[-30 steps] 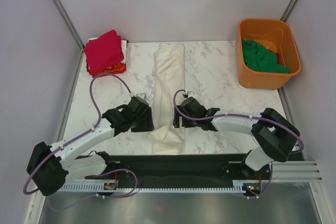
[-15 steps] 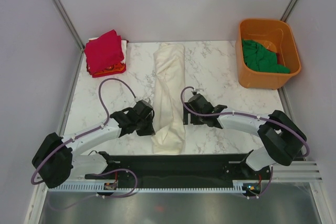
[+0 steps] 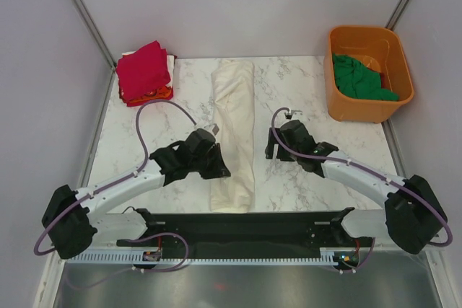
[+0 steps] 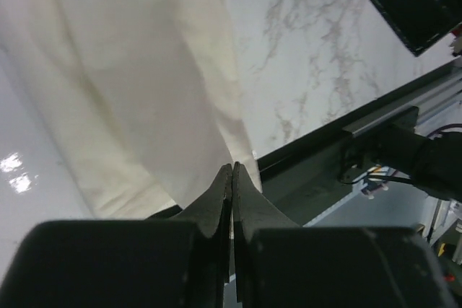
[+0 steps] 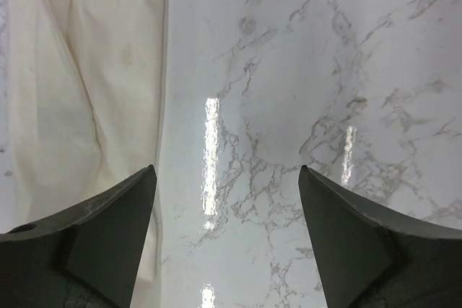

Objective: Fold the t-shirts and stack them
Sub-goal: Fold the tshirt

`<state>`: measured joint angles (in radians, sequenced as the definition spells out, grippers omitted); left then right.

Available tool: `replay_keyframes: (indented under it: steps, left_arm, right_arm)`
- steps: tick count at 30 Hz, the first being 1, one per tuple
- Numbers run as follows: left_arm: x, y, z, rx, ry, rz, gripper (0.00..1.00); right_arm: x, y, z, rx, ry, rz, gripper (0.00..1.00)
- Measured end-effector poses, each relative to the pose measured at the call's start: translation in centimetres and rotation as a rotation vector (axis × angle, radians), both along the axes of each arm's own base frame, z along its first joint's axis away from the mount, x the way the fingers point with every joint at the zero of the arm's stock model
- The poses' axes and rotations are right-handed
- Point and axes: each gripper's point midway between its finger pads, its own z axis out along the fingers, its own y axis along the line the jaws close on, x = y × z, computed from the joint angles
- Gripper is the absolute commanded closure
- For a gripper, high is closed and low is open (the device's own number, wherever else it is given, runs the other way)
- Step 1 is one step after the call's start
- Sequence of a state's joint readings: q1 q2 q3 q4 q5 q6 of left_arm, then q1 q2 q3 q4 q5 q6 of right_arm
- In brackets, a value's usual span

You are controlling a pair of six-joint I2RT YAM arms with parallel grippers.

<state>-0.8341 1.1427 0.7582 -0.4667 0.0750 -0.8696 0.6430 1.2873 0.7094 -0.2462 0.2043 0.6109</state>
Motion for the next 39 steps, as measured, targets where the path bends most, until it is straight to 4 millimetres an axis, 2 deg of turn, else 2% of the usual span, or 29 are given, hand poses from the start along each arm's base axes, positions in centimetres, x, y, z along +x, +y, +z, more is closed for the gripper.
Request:
replay_keyframes:
  steps: [3, 6, 9, 12, 16, 18, 20, 23, 25, 28, 30, 34, 35, 36, 37, 38, 39]
  left_arm:
    - [1.2, -3.4, 2.5, -0.068, -0.024, -0.038, 0.98]
    - [1.5, -6.1, 3.7, -0.100, -0.029, -0.079, 0.98]
    - [0.8, -9.6, 5.4, -0.141, -0.039, -0.150, 0.98]
    - [-0.6, -12.0, 7.5, -0.192, -0.064, -0.208, 0.98]
    - [-2.6, -12.6, 9.4, -0.242, -0.099, -0.237, 0.98]
    - [-3.5, -11.6, 10.1, -0.263, -0.113, -0.225, 0.98]
    - [-4.3, -9.6, 10.3, -0.290, -0.131, -0.191, 0.98]
    - [-4.8, -6.7, 8.3, -0.291, -0.125, -0.119, 0.98]
    - [-5.3, -5.1, 5.6, -0.255, -0.093, -0.079, 0.98]
    - [-6.4, -2.2, -0.2, -0.155, -0.012, -0.020, 0.98]
    - [-7.2, -0.5, -2.9, -0.102, 0.036, 0.010, 0.98]
    - [-8.0, 1.8, -5.8, -0.045, 0.097, 0.082, 0.97]
    - [-8.1, 2.2, -6.3, -0.034, 0.107, 0.093, 0.86]
    - [-8.3, 2.5, -6.8, -0.022, 0.116, 0.102, 0.69]
    - [-8.4, 2.8, -7.2, -0.006, 0.127, 0.114, 0.51]
    - [-8.5, 3.1, -7.7, 0.010, 0.137, 0.122, 0.25]
    - [-8.5, 3.3, -8.0, 0.028, 0.144, 0.130, 0.08]
  right_arm:
    - [0.7, -1.2, 2.1, 0.020, -0.058, -0.035, 0.11]
    - [1.1, -2.4, 3.6, 0.030, -0.098, -0.067, 0.10]
    - [1.1, -3.2, 4.4, 0.036, -0.126, -0.087, 0.10]
    - [0.8, -3.5, 4.4, 0.033, -0.124, -0.091, 0.10]
    - [0.5, -3.7, 3.8, 0.022, -0.109, -0.090, 0.10]
    - [0.4, -3.7, 3.5, 0.018, -0.103, -0.088, 0.10]
    - [0.3, -3.7, 3.3, 0.013, -0.097, -0.083, 0.10]
    - [0.2, -3.5, 2.8, 0.008, -0.079, -0.067, 0.10]
    - [0.1, -3.4, 2.4, 0.005, -0.066, -0.056, 0.11]
    - [0.0, -3.2, 2.3, 0.005, -0.057, -0.038, 0.11]
    - [-0.2, -2.9, 2.2, 0.009, -0.054, -0.022, 0.11]
    - [-0.6, -1.7, 2.4, 0.046, -0.043, 0.056, 0.11]
    - [-0.8, -1.2, 2.5, 0.062, -0.041, 0.080, 0.11]
    - [-1.0, -0.5, 2.7, 0.085, -0.038, 0.118, 0.11]
    - [-1.2, 0.2, 2.8, 0.107, -0.039, 0.152, 0.11]
    - [-1.5, 1.0, 2.9, 0.125, -0.036, 0.188, 0.11]
    - [-1.9, 1.8, 2.9, 0.138, -0.031, 0.224, 0.11]
